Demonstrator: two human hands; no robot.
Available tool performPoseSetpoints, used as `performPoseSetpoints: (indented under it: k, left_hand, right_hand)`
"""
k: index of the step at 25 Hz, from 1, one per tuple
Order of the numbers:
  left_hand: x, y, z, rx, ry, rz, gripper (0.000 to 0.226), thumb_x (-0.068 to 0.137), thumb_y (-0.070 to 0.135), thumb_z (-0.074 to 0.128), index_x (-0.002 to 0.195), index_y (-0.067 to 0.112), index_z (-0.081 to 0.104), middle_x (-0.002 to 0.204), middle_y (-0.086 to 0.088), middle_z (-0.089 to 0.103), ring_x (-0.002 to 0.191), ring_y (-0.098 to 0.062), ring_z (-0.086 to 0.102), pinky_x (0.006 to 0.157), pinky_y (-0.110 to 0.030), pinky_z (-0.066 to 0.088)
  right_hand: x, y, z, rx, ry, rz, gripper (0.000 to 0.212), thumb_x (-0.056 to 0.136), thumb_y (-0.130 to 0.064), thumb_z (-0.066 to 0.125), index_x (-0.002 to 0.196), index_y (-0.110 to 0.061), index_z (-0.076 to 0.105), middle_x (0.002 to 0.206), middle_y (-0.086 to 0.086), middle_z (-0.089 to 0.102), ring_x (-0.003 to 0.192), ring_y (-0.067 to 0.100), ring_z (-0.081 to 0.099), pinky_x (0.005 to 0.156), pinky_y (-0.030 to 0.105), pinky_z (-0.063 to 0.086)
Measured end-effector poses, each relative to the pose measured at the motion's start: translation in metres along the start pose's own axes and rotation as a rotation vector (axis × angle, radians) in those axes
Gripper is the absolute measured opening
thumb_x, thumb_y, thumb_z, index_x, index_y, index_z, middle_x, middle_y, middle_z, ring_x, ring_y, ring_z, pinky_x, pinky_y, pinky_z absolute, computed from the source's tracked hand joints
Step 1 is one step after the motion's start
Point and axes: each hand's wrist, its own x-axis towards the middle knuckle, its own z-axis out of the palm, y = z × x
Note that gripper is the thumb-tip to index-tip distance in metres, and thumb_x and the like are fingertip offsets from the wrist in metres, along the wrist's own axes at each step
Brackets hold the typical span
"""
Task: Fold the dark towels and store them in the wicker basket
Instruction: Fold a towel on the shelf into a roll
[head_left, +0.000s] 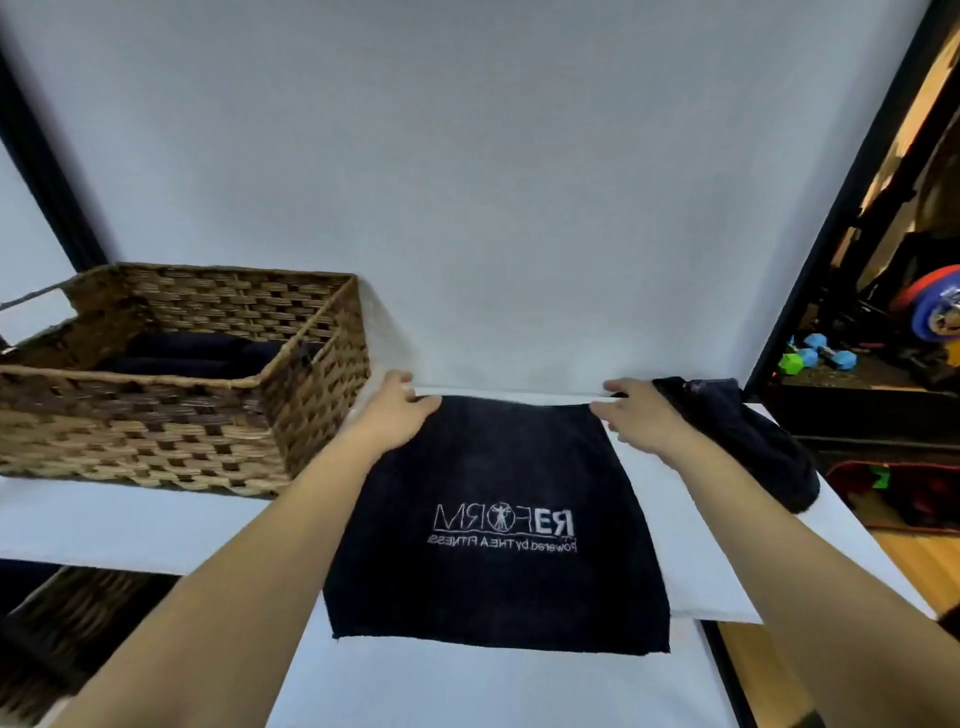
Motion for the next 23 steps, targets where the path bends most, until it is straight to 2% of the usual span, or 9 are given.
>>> performPoseSetpoints:
  k: [3, 5, 6, 8, 11, 14, 17, 21, 23]
  left_hand:
    - [0.001, -0.056, 0.032, 0.488, -0.182, 0.121, 0.055, 0.1, 0.04, 0.057, 0.149, 0.021, 0.042, 0.165, -0.006, 0.026, 0.154, -0.022, 0.018, 0.125, -0.036, 0.014]
    - [-0.007, -0.064, 0.028, 0.518, -0.161, 0.237, 0.05, 0.102, 0.036, 0.055, 0.149, 0.022, 0.043, 0.165, -0.002, 0.026, 0.155, -0.018, 0.011, 0.127, -0.036, 0.008]
    - [-0.013, -0.063, 0.023, 0.481, -0.132, 0.28, 0.048, 0.102, 0.033, 0.056, 0.147, 0.021, 0.045, 0.164, -0.002, 0.03, 0.155, -0.018, 0.015, 0.126, -0.036, 0.012]
    - [-0.03, -0.063, 0.014, 0.457, -0.06, 0.411, 0.039, 0.101, 0.029, 0.059, 0.138, 0.02, 0.055, 0.155, 0.001, 0.045, 0.149, -0.018, 0.032, 0.122, -0.037, 0.027]
    - [-0.084, -0.073, 0.01, 0.539, -0.015, 0.654, 0.025, 0.098, 0.031, 0.06, 0.12, 0.02, 0.065, 0.133, 0.004, 0.061, 0.127, -0.017, 0.052, 0.105, -0.041, 0.045]
    - [-0.133, -0.095, 0.018, 0.687, -0.082, 0.758, 0.048, 0.093, 0.055, 0.055, 0.126, 0.022, 0.063, 0.139, 0.004, 0.059, 0.134, -0.017, 0.049, 0.111, -0.045, 0.041]
    - [-0.156, -0.107, 0.025, 0.897, -0.109, 0.652, 0.082, 0.084, 0.077, 0.05, 0.15, 0.028, 0.041, 0.163, 0.009, 0.03, 0.153, -0.016, 0.021, 0.126, -0.045, 0.014]
    - [-0.178, -0.101, 0.048, 0.849, -0.076, 0.689, 0.074, 0.091, 0.06, 0.059, 0.153, 0.026, 0.036, 0.165, 0.006, 0.027, 0.155, -0.018, 0.015, 0.127, -0.045, 0.007]
    - [-0.188, -0.092, 0.07, 0.844, -0.081, 0.79, 0.066, 0.093, 0.051, 0.061, 0.15, 0.025, 0.041, 0.163, 0.004, 0.032, 0.154, -0.02, 0.021, 0.127, -0.044, 0.009]
  right_hand:
    - [-0.009, 0.028, 0.028, -0.407, -0.184, -0.124, 0.041, 0.098, -0.037, 0.061, 0.134, -0.018, 0.061, 0.142, 0.001, 0.058, 0.129, 0.02, 0.055, 0.106, 0.027, 0.039]
    - [-0.022, 0.023, 0.037, -0.642, -0.149, -0.189, 0.045, 0.1, -0.041, 0.056, 0.141, -0.022, 0.055, 0.157, 0.002, 0.042, 0.14, 0.022, 0.044, 0.11, 0.035, 0.033]
    - [-0.031, 0.019, 0.042, -0.704, -0.089, -0.246, 0.046, 0.1, -0.042, 0.055, 0.142, -0.023, 0.053, 0.16, 0.003, 0.037, 0.142, 0.024, 0.04, 0.112, 0.041, 0.03]
    - [-0.058, 0.009, 0.058, -0.602, -0.028, -0.411, 0.041, 0.1, -0.041, 0.056, 0.138, -0.024, 0.056, 0.156, 0.001, 0.043, 0.139, 0.024, 0.042, 0.113, 0.044, 0.029]
    - [-0.108, 0.013, 0.089, -0.57, -0.156, -0.541, 0.037, 0.101, -0.043, 0.053, 0.134, -0.027, 0.058, 0.145, -0.006, 0.052, 0.132, 0.019, 0.045, 0.111, 0.04, 0.03]
    - [-0.135, 0.03, 0.098, -0.627, -0.11, -0.473, 0.042, 0.102, -0.046, 0.049, 0.14, -0.028, 0.054, 0.154, -0.005, 0.043, 0.141, 0.019, 0.035, 0.114, 0.043, 0.023]
    - [-0.164, 0.051, 0.085, -0.61, 0.147, -0.341, 0.038, 0.1, -0.044, 0.052, 0.131, -0.023, 0.059, 0.139, 0.0, 0.055, 0.125, 0.027, 0.047, 0.104, 0.044, 0.03]
    - [-0.219, 0.091, 0.071, -0.552, 0.448, -0.091, 0.033, 0.098, -0.043, 0.057, 0.12, -0.018, 0.061, 0.119, 0.005, 0.056, 0.112, 0.03, 0.047, 0.098, 0.046, 0.037]
    - [-0.236, 0.1, 0.073, -0.332, 0.483, -0.042, 0.026, 0.098, -0.039, 0.06, 0.112, -0.017, 0.063, 0.111, 0.001, 0.06, 0.106, 0.025, 0.054, 0.09, 0.041, 0.045]
